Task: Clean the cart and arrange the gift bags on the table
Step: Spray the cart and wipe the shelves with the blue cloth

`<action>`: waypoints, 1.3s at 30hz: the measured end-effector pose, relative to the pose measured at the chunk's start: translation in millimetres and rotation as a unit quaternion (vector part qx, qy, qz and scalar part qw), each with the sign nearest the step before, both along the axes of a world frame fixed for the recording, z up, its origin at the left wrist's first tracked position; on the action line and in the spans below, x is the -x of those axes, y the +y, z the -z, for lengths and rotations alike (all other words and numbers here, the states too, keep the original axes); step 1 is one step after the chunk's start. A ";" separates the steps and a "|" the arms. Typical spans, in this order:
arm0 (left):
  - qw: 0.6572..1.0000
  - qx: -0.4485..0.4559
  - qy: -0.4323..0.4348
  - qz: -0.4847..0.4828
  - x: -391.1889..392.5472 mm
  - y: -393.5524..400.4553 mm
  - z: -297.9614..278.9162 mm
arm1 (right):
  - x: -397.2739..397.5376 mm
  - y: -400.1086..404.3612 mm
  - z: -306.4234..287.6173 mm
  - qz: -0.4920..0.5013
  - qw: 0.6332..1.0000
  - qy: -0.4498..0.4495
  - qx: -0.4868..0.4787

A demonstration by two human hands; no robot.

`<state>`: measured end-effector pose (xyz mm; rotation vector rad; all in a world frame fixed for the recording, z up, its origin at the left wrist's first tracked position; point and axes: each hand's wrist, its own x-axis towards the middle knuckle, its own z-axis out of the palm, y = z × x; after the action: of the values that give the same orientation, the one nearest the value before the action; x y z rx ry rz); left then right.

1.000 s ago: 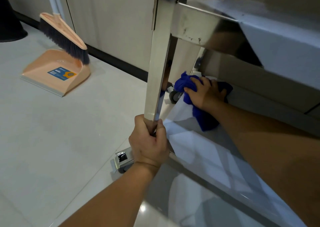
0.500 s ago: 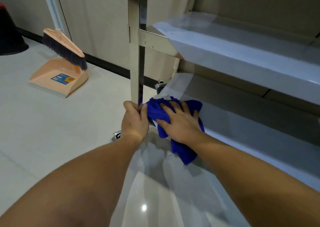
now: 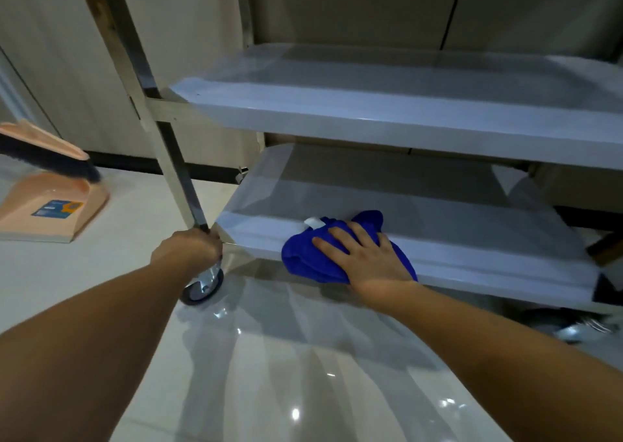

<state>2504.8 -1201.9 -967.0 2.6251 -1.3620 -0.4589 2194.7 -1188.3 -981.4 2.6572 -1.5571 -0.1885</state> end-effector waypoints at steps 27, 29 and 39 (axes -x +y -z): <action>0.846 0.071 0.017 0.529 332.9 60.1 -20.7 | 248.0 103.6 -40.4 0.326 0.942 -0.048 -0.067; 0.851 0.024 0.021 0.524 333.5 75.9 -48.3 | 245.1 120.0 -64.5 0.353 0.920 -0.126 -0.111; 0.835 -0.111 0.029 0.539 364.7 137.7 -323.4 | 247.5 223.2 -317.3 0.400 0.869 -0.202 -0.209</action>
<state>2140.1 -1064.1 -643.6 1.6489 -2.7992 -0.8210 1947.2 -965.2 -664.1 2.1851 -3.0016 0.0149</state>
